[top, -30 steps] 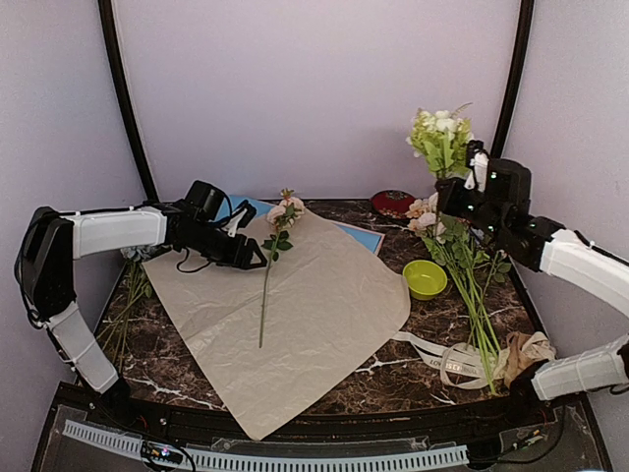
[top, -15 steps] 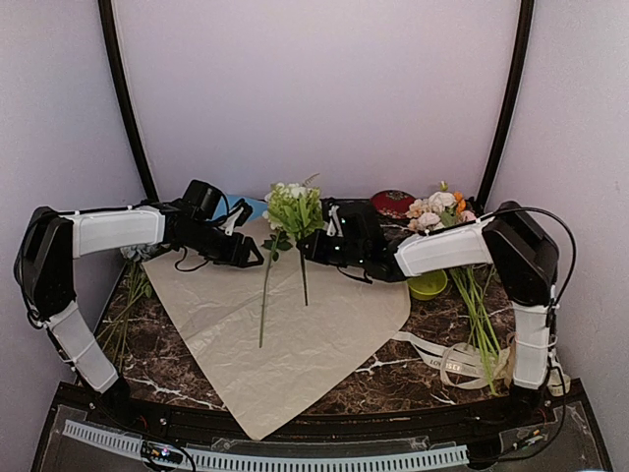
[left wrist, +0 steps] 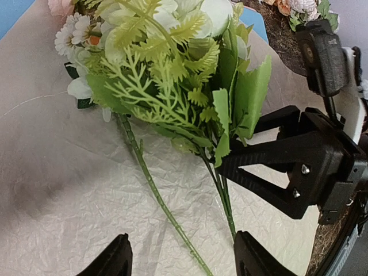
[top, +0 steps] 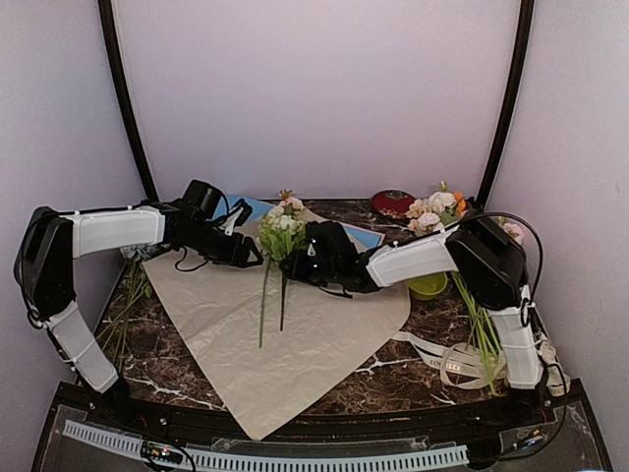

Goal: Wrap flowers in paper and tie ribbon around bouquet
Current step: Place the fake flower on the flattened wrapping paper, then pick up the fake flower from the corner of the board.

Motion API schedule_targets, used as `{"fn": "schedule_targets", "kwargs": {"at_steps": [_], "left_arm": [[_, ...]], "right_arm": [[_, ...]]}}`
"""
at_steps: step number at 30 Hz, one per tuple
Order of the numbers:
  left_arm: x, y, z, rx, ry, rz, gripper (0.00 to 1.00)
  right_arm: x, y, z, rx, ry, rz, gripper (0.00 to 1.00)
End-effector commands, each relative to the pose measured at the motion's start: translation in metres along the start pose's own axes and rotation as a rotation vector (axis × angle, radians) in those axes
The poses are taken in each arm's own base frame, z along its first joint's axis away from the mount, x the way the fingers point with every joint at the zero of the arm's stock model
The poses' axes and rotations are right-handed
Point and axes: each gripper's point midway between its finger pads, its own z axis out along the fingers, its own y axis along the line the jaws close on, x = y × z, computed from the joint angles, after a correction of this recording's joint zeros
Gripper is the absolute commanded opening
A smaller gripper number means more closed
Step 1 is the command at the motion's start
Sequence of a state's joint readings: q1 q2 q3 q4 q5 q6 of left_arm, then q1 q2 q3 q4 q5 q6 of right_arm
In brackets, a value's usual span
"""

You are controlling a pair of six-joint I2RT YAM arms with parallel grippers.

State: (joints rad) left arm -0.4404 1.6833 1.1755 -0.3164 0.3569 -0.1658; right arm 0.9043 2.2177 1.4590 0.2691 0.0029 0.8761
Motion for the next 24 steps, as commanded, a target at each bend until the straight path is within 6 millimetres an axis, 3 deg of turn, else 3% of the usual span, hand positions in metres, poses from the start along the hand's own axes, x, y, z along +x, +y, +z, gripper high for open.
{"fn": "schedule_targets", "kwargs": {"at_steps": [1,6,8,10,13,16,19,21,24], "left_arm": [[-0.004,0.0,-0.01,-0.008,-0.011,0.016,0.62],[-0.005,0.001,-0.011,-0.018,-0.013,0.021,0.62],[-0.006,0.0,-0.012,-0.016,-0.015,0.023,0.62],[-0.007,0.0,-0.014,-0.018,-0.019,0.026,0.62],[-0.009,-0.001,-0.017,-0.019,-0.027,0.031,0.62],[-0.012,-0.004,-0.022,-0.014,-0.042,0.038,0.62],[-0.013,-0.003,-0.024,-0.023,-0.05,0.043,0.62],[-0.014,-0.003,-0.025,-0.023,-0.052,0.045,0.62],[-0.014,-0.004,-0.026,-0.021,-0.053,0.046,0.62]], "right_arm": [[-0.035,0.037,-0.045,0.096,-0.097,-0.256,0.49],[-0.065,0.005,-0.124,0.301,-0.1,-0.407,0.59],[-0.08,-0.019,-0.16,0.382,-0.105,-0.439,0.6],[-0.104,-0.059,-0.204,0.531,-0.133,-0.393,0.6],[-0.136,-0.139,-0.277,0.761,-0.187,-0.246,0.62],[-0.141,-0.216,-0.328,0.88,-0.2,-0.09,0.7],[-0.138,-0.276,-0.357,0.957,-0.2,0.04,0.77],[-0.132,-0.312,-0.366,0.969,-0.179,0.13,0.77],[-0.118,-0.35,-0.366,0.982,-0.141,0.216,0.74]]}}
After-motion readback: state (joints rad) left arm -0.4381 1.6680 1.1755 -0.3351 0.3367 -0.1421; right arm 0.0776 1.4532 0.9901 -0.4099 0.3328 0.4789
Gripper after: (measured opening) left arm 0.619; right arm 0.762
